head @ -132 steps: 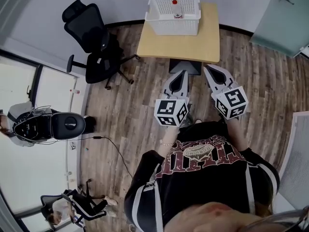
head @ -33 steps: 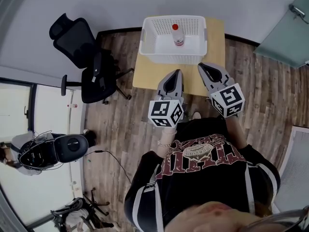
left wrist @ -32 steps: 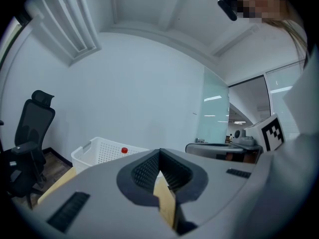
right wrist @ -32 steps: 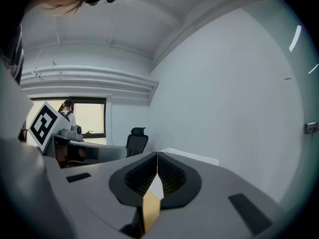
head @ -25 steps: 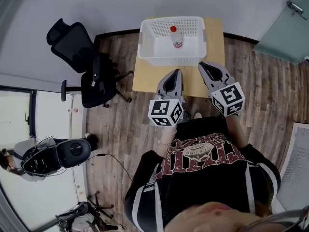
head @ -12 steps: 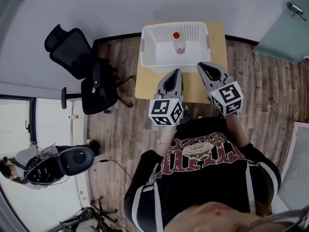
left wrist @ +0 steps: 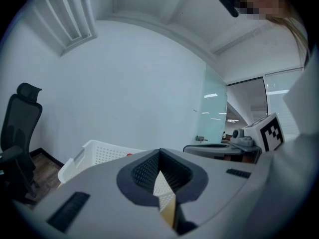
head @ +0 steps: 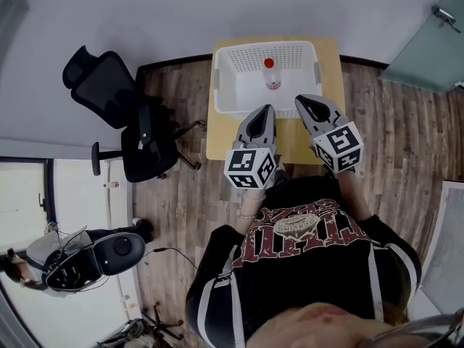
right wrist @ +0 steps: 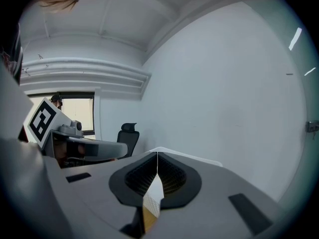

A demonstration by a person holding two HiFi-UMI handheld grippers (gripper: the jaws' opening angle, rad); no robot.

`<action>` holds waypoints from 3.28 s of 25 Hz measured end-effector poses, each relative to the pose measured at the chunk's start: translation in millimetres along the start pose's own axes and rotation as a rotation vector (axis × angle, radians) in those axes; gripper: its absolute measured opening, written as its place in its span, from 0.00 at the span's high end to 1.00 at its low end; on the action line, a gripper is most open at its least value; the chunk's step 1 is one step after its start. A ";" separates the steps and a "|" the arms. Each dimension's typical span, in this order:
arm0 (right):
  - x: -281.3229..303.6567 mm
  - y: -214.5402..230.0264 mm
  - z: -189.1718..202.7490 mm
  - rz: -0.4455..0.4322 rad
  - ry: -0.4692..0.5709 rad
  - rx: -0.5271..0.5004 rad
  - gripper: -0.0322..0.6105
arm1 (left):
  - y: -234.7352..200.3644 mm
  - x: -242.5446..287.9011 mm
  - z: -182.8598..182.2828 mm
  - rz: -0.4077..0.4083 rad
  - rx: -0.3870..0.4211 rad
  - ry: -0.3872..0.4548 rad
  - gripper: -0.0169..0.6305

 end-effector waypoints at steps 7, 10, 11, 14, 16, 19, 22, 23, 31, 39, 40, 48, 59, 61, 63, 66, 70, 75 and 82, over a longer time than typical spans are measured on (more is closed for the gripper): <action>24.3 7.0 0.5 0.016 -0.012 0.006 0.92 | -22.1 17.7 -4.0 0.014 0.003 -0.016 0.90; 34.9 11.0 -0.2 0.026 -0.017 0.008 0.92 | -31.4 26.5 -6.2 0.023 0.001 -0.023 0.90; 37.8 12.4 -0.1 0.029 -0.018 0.008 0.92 | -33.9 29.4 -6.7 0.027 0.001 -0.025 0.90; 46.3 16.7 1.8 0.042 -0.027 0.007 0.92 | -40.3 37.0 -7.4 0.036 0.004 -0.030 0.90; 52.4 19.3 4.3 0.053 -0.038 0.005 0.92 | -44.4 41.3 -7.7 0.044 0.005 -0.034 0.90; 64.3 23.4 7.7 0.068 -0.056 0.003 0.92 | -52.9 47.9 -8.1 0.052 0.004 -0.041 0.90; 73.3 27.3 10.0 0.081 -0.070 0.001 0.92 | -59.8 52.8 -7.1 0.058 0.000 -0.050 0.90; 75.6 28.4 10.6 0.086 -0.074 0.001 0.92 | -61.5 53.9 -6.4 0.061 -0.001 -0.053 0.90; 97.1 36.7 17.3 0.109 -0.118 0.001 0.92 | -77.4 60.2 2.0 0.078 -0.012 -0.085 0.90; 116.7 42.9 25.3 0.095 -0.159 0.004 0.92 | -88.9 60.8 8.0 0.078 -0.024 -0.101 0.90; 119.5 43.4 26.1 0.095 -0.164 0.002 0.92 | -90.4 60.4 8.7 0.077 -0.027 -0.102 0.90; 135.4 50.4 32.3 0.090 -0.205 -0.022 0.92 | -97.0 59.4 16.2 0.061 -0.039 -0.113 0.90; 159.3 65.9 44.3 0.051 -0.258 0.000 0.82 | -103.0 60.4 19.0 0.026 -0.064 -0.116 0.90; 166.3 67.5 46.5 0.047 -0.272 0.003 0.80 | -107.1 59.3 18.8 0.017 -0.069 -0.118 0.90; 173.8 68.0 47.1 0.040 -0.280 0.007 0.76 | -112.9 57.2 18.5 0.006 -0.075 -0.118 0.90; 185.4 68.0 47.1 0.016 -0.294 0.009 0.71 | -121.6 55.2 19.4 -0.011 -0.085 -0.120 0.90; 201.6 68.4 50.8 -0.009 -0.334 -0.010 0.65 | -128.7 56.9 23.3 -0.026 -0.100 -0.128 0.90; 224.8 68.2 50.1 -0.035 -0.363 -0.032 0.62 | -137.8 59.2 22.0 -0.037 -0.114 -0.135 0.90; 243.3 69.4 50.3 -0.033 -0.351 -0.038 0.62 | -146.2 58.2 24.6 -0.054 -0.128 -0.142 0.90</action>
Point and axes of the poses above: the fingertips, and each gripper's own axes: x forward along the fingers, y to its right, z out of its underside, the point moved 9 cm from there along -x, backward along the fingers, and after that the axes turned 2 degrees about z, right-handed, at the moved point
